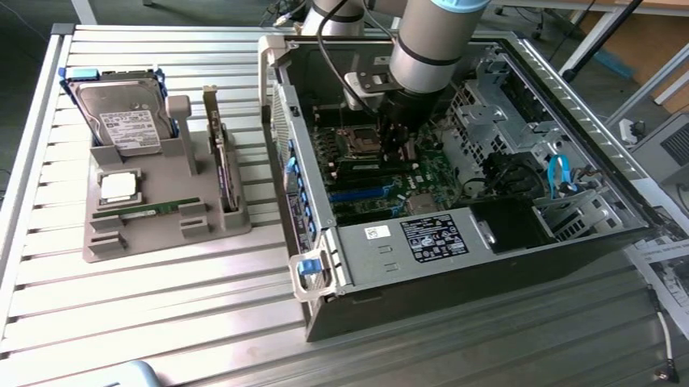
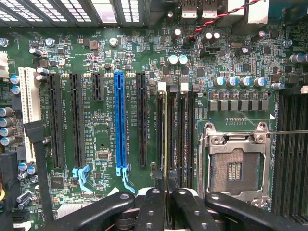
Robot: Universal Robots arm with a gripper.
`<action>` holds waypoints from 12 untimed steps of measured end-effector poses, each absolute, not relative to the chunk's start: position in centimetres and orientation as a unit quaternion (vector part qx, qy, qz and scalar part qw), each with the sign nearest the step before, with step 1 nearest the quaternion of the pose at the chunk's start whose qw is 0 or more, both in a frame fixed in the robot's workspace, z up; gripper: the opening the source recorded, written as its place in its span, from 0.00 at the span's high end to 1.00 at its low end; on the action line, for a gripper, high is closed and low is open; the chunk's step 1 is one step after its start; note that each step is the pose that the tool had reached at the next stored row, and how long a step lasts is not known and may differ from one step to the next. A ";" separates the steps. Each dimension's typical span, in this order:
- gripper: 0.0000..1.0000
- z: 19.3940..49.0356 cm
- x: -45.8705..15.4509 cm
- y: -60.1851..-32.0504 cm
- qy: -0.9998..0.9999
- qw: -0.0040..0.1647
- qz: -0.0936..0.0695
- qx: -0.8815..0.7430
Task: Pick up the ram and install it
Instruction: 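Insert the ram into the slot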
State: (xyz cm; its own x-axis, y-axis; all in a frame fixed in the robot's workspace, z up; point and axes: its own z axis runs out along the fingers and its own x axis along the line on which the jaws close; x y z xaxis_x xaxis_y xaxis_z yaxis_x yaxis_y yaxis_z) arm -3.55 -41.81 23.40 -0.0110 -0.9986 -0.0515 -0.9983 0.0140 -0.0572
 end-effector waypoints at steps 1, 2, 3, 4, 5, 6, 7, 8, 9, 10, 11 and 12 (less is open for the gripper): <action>0.87 23.4 -3.5 -41.8 0.711 0.038 -0.002 -0.702; 0.87 23.4 -3.6 -41.8 0.711 0.038 -0.002 -0.702; 0.87 23.4 -3.6 -41.8 0.711 0.038 -0.002 -0.702; 0.87 23.4 -3.6 -41.8 0.711 0.038 -0.002 -0.702; 0.87 23.4 -3.6 -41.8 0.711 0.038 -0.002 -0.702; 0.87 23.4 -3.5 -41.8 0.711 0.038 -0.002 -0.702; 0.87 23.4 -3.6 -41.8 0.711 0.038 -0.002 -0.702; 0.87 23.5 -3.6 -41.8 0.711 0.038 -0.002 -0.702; 0.87 23.5 -3.6 -41.8 0.711 0.038 -0.003 -0.702; 0.87 23.7 -3.5 -41.8 0.711 0.038 -0.003 -0.702; 0.87 23.8 -3.5 -41.8 0.711 0.038 -0.003 -0.702; 0.87 24.0 -3.6 -41.8 0.711 0.038 -0.003 -0.702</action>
State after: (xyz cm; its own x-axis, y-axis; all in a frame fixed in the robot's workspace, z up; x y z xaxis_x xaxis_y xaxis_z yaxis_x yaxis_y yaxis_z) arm -3.55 -41.81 23.97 -0.0111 -0.9987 -0.0501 -0.9983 0.0140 -0.0573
